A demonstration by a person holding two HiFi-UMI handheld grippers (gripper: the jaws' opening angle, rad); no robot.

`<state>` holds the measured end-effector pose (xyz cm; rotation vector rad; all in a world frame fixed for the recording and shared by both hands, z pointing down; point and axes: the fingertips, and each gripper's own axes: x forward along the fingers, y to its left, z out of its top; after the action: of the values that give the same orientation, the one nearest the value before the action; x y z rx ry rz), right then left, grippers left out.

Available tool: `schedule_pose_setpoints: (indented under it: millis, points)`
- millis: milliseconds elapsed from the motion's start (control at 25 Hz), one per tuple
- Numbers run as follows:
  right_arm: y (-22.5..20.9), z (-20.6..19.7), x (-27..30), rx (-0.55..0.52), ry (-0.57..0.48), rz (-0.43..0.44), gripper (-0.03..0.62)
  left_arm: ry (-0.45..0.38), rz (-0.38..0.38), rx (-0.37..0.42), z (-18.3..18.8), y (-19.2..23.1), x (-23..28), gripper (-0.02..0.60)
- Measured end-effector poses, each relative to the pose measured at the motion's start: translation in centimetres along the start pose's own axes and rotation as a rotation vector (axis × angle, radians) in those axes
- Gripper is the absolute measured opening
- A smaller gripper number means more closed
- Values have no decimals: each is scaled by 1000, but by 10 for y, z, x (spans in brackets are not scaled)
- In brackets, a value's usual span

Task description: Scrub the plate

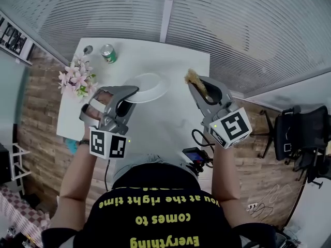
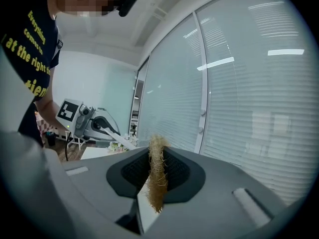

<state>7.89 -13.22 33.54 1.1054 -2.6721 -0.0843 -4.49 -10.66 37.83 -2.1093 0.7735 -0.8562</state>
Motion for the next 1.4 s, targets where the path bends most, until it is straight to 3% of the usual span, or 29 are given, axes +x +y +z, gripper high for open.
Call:
schedule_pose_setpoints:
  millis: [360,640,800,1040,1400]
  points:
    - [67,20,5,-91,20,224,58,38,-26,313,-7,-10,-2,18]
    - [102,10,9,-162,157,338,58,2,26,552,8,-13,-1,18]
    - [123,13,16,-204,184,367,58,1,36,598,11,-18,1,20]
    - [149,10,24,-267,216,411,58,2,26,592,8,-20,3,18]
    - [142,-3,29,-277,264,392,58,-9,13,563,6,-24,2,18]
